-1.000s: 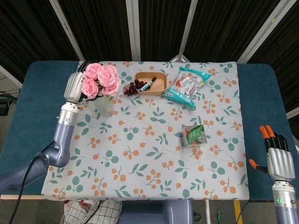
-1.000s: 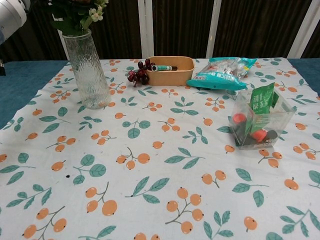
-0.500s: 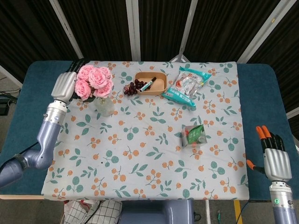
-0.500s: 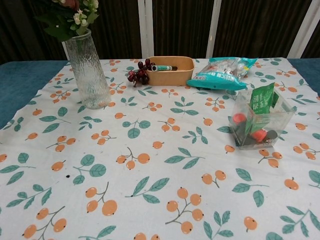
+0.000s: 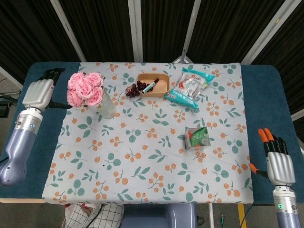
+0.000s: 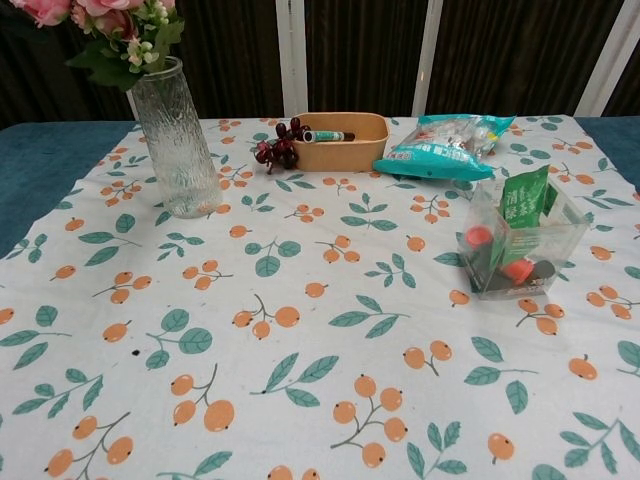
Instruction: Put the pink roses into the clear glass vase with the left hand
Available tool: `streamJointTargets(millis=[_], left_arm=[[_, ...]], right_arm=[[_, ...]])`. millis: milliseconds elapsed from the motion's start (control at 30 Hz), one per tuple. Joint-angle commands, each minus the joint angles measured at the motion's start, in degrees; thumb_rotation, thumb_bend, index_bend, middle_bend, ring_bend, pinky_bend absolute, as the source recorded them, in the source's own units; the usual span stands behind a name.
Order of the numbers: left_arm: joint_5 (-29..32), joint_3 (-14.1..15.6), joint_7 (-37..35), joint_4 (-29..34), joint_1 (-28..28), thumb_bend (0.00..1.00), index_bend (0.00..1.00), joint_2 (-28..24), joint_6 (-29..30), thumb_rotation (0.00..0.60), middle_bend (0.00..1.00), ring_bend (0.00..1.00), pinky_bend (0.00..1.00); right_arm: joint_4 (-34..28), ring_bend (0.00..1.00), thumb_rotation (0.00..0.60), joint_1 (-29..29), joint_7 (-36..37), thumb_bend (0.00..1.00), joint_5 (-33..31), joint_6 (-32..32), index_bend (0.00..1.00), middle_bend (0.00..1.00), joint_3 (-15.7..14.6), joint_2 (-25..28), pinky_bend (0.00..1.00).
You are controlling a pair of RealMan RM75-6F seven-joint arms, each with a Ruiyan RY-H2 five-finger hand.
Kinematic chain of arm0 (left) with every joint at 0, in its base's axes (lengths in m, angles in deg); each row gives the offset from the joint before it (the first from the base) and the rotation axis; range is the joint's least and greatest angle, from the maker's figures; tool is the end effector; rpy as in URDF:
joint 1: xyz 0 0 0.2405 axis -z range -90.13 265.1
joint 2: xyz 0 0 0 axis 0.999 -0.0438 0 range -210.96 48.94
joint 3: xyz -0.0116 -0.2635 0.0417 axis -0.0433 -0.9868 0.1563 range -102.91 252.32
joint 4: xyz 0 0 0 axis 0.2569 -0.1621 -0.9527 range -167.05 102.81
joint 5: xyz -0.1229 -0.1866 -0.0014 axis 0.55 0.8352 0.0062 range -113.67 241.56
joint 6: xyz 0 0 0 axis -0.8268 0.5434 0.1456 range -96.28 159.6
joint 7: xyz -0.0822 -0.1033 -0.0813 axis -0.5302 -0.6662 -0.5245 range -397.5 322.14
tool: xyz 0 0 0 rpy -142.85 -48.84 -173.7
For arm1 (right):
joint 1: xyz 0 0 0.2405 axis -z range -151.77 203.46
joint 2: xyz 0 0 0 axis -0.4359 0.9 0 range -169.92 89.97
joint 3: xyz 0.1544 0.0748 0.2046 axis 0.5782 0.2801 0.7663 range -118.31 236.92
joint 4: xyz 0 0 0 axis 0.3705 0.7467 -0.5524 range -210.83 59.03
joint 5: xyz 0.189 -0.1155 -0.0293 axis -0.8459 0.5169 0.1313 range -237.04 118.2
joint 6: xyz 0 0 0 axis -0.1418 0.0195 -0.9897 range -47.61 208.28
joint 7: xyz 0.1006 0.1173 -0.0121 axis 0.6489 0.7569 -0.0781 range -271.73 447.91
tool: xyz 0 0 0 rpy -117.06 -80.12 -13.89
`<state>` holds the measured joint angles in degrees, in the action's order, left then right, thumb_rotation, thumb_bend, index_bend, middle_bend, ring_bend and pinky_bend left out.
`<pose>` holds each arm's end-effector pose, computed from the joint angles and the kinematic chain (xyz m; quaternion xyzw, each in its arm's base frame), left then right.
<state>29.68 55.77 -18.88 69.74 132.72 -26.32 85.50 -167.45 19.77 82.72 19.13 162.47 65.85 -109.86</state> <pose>-0.1687 0.4166 0.1803 -0.6005 -0.4487 -0.3686 0.5498 -0.3302 -0.2136 0.1278 0.5587 -0.4110 0.3749 0.6151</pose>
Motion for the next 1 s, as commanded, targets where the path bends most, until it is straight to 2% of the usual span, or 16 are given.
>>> streamJointTargets(millis=[33,167,300,367,467,700,800,1000], left_arm=[[0.37,0.58,-0.11,2.29,-0.84,0.11,0.09,-1.84,1.04,0.537,0.05,0.04,0.16],[-1.0,2.56,-0.33,7.09,-3.87,0.13,0.09,-4.33,4.05,0.547,0.07,0.05,0.19],[-9.23,6.87,-0.47,10.89,-10.04,0.13,0.09,-4.04,12.43,0.564,0.07,0.05,0.19],[-16.25,10.09,-1.22,11.34,-14.63,0.13,0.09,-2.13,18.87,0.59,0.07,0.05,0.19],[-23.67,15.16,-0.6,9.07,-20.71,0.13,0.1,1.38,26.59,0.6,0.07,0.05,0.19],[-36.45,20.45,-6.14,-0.29,-29.29,0.14,0.14,9.3,36.12,0.6,0.09,0.05,0.19],[-38.67,21.59,-6.26,-2.85,-31.8,0.14,0.16,11.43,38.32,0.6,0.1,0.05,0.18],[-41.06,21.9,-8.86,-5.8,-33.28,0.14,0.16,13.08,37.27,0.6,0.1,0.05,0.18]], right_arm=[[-0.11,0.04,0.6,0.12,0.39,0.2,0.08,0.18,0.0,0.0,0.06,0.18,0.01],[-0.3,0.04,0.6,0.24,1.08,0.2,0.26,0.25,0.0,0.0,0.02,0.54,0.01],[-0.45,0.04,0.6,0.47,1.55,0.2,0.27,0.35,0.0,0.0,-0.08,0.88,0.01],[-0.7,0.04,0.6,0.52,1.95,0.2,0.46,0.4,0.0,0.0,-0.11,1.14,0.01],[-0.58,0.04,0.6,0.59,2.02,0.2,0.84,0.69,0.0,0.0,-0.15,1.33,0.01],[1.37,0.04,0.6,0.69,1.53,0.2,2.42,2.28,0.0,0.0,-0.05,1.04,0.01],[2.12,0.04,0.6,0.85,0.89,0.2,2.78,3.03,0.0,0.0,0.0,0.96,0.01],[2.38,0.04,0.6,1.23,1.94,0.2,2.7,3.51,0.0,0.0,0.18,1.49,0.01]])
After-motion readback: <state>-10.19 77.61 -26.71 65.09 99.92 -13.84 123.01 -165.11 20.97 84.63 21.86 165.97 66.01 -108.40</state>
